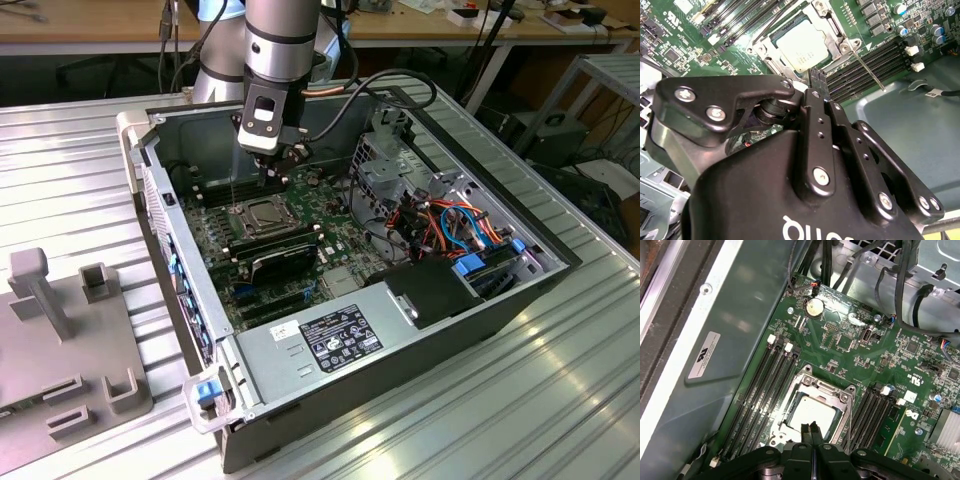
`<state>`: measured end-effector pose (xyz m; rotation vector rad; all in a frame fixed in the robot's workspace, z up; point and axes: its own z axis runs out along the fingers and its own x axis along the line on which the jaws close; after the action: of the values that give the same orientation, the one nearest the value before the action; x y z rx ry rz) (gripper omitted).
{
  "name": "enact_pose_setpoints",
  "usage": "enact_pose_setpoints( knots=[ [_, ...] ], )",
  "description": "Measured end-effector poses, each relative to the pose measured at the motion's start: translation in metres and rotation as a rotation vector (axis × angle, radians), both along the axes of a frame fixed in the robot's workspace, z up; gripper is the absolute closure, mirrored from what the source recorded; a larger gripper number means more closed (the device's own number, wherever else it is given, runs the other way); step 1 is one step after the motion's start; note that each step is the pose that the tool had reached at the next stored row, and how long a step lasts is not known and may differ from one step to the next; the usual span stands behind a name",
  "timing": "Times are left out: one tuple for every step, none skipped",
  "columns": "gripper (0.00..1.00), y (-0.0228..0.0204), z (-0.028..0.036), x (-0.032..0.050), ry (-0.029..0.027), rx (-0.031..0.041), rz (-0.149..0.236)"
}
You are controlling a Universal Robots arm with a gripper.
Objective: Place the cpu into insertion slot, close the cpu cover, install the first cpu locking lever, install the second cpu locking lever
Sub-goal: 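Install the first cpu locking lever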
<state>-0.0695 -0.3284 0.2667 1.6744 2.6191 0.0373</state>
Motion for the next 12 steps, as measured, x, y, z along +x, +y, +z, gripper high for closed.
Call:
enact_pose_setpoints(
  knots=[
    [0.89, 0.0, 0.0, 0.0, 0.0, 0.0, 0.005],
    [0.89, 0.0, 0.0, -0.0001, 0.0, 0.0, 0.018],
    [0.89, 0.0, 0.0, -0.0004, 0.0, 0.0, 0.038],
    [0.89, 0.0, 0.0, -0.0007, 0.0, 0.0, 0.063],
    [0.89, 0.0, 0.0, -0.0007, 0.0, 0.0, 0.09],
    [0.89, 0.0, 0.0, -0.0008, 0.0, 0.0, 0.109],
    [0.89, 0.0, 0.0, -0.0008, 0.0, 0.0, 0.125],
    [0.89, 0.0, 0.0, -0.0008, 0.0, 0.0, 0.138],
    [0.89, 0.0, 0.0, -0.0008, 0.0, 0.0, 0.145],
    [0.89, 0.0, 0.0, -0.0008, 0.0, 0.0, 0.147],
    [0.89, 0.0, 0.0, -0.0008, 0.0, 0.0, 0.148],
    [0.89, 0.0, 0.0, -0.0008, 0.0, 0.0, 0.148]
  ],
)
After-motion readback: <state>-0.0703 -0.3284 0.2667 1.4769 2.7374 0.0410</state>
